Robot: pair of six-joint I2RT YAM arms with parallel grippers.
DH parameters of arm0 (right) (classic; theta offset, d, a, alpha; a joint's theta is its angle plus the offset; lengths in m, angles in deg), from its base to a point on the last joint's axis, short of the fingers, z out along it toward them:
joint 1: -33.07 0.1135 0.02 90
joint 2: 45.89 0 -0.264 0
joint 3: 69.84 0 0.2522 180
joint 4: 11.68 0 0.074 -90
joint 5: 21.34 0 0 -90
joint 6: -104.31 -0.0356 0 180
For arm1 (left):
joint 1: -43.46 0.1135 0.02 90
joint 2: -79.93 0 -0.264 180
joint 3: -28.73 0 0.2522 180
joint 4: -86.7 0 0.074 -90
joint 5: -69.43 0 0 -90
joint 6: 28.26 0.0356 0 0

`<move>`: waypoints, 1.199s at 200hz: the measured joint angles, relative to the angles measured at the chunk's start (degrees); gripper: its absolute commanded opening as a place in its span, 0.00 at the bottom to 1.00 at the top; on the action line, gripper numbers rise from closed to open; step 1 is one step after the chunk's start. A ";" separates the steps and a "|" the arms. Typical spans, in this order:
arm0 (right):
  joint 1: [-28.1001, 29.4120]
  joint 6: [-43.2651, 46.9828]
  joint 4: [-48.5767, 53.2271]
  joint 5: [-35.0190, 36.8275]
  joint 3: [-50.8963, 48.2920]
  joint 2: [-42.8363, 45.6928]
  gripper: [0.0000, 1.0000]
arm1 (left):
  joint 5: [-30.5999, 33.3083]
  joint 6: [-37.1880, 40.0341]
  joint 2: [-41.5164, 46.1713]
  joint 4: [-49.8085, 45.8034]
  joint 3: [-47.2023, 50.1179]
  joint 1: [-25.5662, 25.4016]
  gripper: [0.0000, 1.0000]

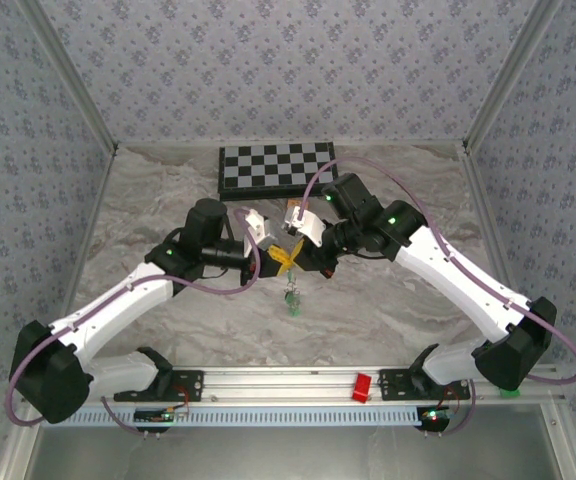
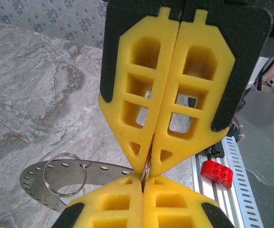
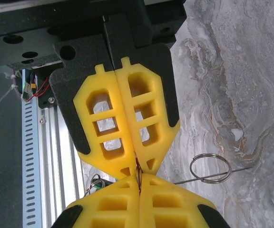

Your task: Put the keys on the keyring

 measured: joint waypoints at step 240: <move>-9.35 -18.01 -53.72 -7.76 -34.21 18.82 0.00 | 4.66 -15.43 6.78 20.15 6.16 1.53 0.37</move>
